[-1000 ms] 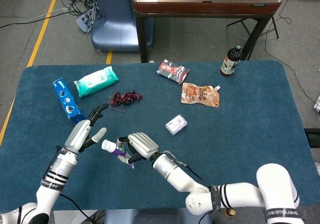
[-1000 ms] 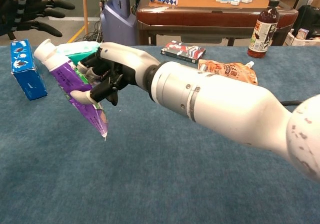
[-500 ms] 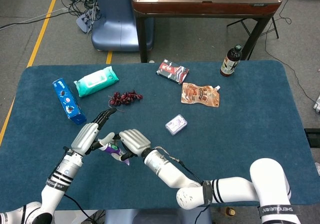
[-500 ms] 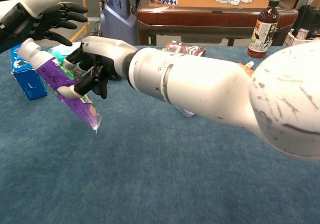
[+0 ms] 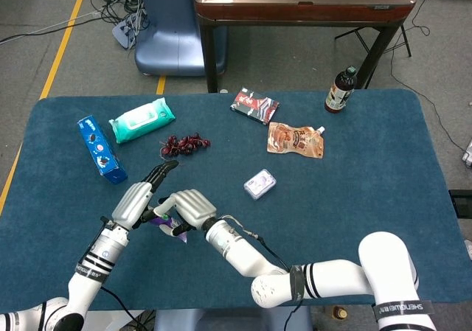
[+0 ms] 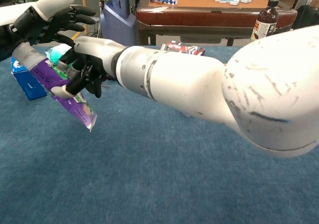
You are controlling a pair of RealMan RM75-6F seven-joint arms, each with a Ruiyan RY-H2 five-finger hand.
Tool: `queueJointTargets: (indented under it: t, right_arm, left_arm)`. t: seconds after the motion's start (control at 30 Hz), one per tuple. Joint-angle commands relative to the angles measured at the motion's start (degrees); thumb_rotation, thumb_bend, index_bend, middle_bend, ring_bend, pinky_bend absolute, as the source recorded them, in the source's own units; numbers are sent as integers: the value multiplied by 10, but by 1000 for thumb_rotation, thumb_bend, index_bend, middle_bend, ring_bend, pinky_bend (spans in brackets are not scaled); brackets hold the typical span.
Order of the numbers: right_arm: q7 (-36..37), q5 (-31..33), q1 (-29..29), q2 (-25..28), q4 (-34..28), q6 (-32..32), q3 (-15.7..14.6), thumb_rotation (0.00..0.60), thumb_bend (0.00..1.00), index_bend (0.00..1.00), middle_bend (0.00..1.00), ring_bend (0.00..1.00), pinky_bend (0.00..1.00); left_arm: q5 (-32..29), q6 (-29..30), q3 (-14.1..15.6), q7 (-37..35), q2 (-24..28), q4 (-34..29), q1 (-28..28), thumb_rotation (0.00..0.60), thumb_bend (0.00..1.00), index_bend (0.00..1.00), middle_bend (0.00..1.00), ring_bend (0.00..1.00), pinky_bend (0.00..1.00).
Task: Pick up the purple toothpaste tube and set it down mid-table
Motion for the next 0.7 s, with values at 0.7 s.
queueJointTargets:
  t: [0.7]
  right_arm:
    - [-25,14,20,-3,6,10,1,600,963,939,819,768,612]
  left_arm:
    - [-19,-21,9,2,3,-1,-5,0,130,0,18,12,128]
